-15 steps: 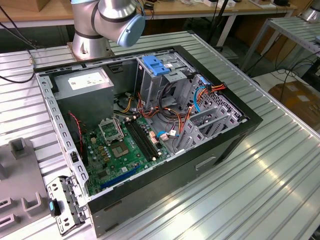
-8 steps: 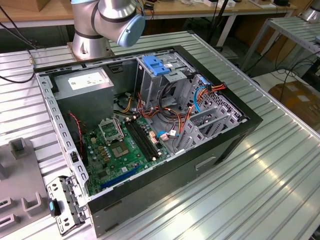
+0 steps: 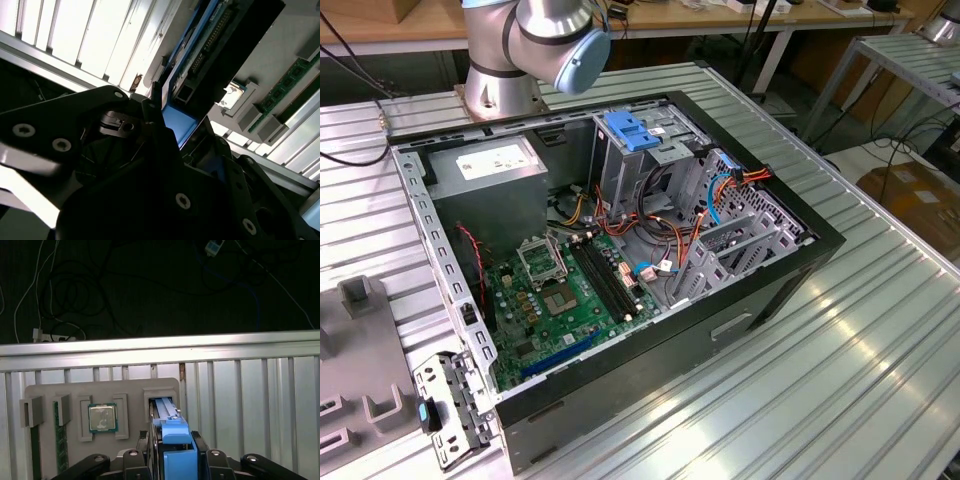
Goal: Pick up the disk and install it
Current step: 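Pick up the disk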
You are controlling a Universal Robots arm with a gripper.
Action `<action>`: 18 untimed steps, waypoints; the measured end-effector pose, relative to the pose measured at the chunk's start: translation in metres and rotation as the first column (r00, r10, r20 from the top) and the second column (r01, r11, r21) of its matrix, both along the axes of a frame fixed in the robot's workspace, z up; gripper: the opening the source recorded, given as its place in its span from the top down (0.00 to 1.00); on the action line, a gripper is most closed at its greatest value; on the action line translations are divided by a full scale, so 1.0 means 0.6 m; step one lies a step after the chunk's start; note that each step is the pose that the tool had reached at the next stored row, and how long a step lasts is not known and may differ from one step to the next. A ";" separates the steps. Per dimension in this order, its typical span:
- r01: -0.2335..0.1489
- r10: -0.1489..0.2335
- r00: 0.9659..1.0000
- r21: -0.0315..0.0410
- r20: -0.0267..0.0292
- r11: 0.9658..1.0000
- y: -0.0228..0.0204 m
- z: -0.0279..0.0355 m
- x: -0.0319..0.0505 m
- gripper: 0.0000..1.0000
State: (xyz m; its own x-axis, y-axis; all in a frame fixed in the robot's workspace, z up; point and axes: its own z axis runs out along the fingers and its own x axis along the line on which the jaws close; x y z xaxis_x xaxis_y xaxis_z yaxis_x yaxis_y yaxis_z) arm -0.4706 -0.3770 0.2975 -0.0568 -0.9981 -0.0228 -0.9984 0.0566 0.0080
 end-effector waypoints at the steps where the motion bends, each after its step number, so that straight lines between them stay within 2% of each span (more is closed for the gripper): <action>1: 0.000 0.000 1.000 0.000 0.000 1.000 0.0000 -0.001 0.000 0.55; 18: 0.000 0.000 1.000 0.000 0.000 1.000 -0.0017 -0.001 0.000 0.55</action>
State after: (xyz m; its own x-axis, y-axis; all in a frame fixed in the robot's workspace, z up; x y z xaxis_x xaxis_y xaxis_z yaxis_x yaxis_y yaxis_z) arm -0.4706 -0.3781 0.2969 -0.0569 -0.9981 -0.0227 -0.9984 0.0567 0.0080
